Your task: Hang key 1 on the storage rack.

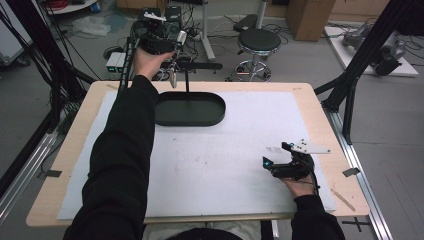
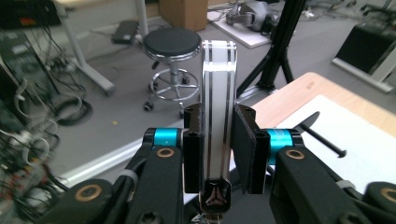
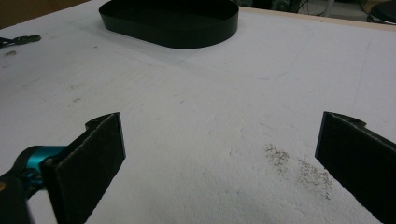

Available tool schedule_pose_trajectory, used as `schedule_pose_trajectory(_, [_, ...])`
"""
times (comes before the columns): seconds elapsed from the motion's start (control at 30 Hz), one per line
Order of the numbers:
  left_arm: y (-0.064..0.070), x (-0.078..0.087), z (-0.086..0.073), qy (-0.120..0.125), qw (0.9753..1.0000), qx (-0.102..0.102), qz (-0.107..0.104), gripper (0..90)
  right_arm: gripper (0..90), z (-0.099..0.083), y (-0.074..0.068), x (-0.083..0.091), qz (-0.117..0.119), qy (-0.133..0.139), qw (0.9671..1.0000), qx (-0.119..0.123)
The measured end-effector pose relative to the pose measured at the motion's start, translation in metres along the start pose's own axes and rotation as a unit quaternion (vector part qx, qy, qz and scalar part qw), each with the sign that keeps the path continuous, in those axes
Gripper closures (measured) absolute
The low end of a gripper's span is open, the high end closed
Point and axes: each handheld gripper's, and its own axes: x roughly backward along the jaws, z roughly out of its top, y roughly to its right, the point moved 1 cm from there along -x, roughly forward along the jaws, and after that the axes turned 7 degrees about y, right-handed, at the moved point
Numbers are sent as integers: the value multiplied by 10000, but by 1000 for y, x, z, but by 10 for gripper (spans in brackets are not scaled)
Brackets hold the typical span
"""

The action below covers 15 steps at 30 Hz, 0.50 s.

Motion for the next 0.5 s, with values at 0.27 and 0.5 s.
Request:
schedule_pose_trajectory(0.27, [3,7,-5,-191,9993,-252,-187,44,8,1,0,2,-94,68,9999,33])
schedule_pose_trajectory(0.5, [1,28,-12,-30,9983,-40,-577,17,8,2,-1,2,-85,83,9999,36])
